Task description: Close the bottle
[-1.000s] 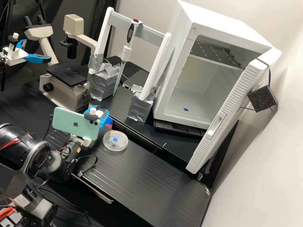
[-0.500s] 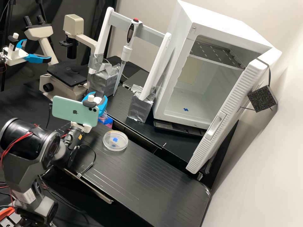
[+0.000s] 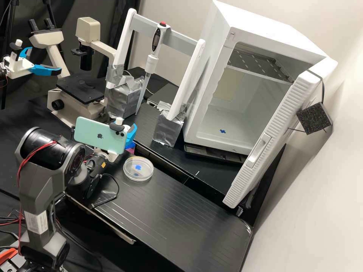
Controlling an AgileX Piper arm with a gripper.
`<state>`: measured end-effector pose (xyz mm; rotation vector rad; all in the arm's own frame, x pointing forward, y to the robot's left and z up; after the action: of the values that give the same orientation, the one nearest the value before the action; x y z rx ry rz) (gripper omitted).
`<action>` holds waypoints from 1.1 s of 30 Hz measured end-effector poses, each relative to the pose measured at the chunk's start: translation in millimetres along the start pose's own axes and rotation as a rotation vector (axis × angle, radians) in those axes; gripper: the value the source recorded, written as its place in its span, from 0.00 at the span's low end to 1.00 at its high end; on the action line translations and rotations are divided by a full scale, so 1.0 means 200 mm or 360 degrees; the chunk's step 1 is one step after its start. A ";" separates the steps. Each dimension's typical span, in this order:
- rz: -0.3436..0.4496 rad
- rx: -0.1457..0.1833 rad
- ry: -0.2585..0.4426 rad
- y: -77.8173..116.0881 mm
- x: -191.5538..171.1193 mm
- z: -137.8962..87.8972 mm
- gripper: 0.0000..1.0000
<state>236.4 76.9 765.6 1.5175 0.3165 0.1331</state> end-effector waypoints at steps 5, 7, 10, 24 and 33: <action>-0.0007 0.0004 0.0004 -0.01 0.00 -0.01 0.00; -0.0013 0.0006 0.0003 -0.01 0.00 -0.01 0.00; -0.0024 0.0006 -0.0001 -0.02 0.00 0.00 0.00; -0.0045 0.0006 -0.0024 -0.04 0.01 0.02 1.00; -0.0043 0.0014 -0.0034 -0.05 0.00 0.02 1.00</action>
<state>236.7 73.1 756.1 1.5219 0.3210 0.0939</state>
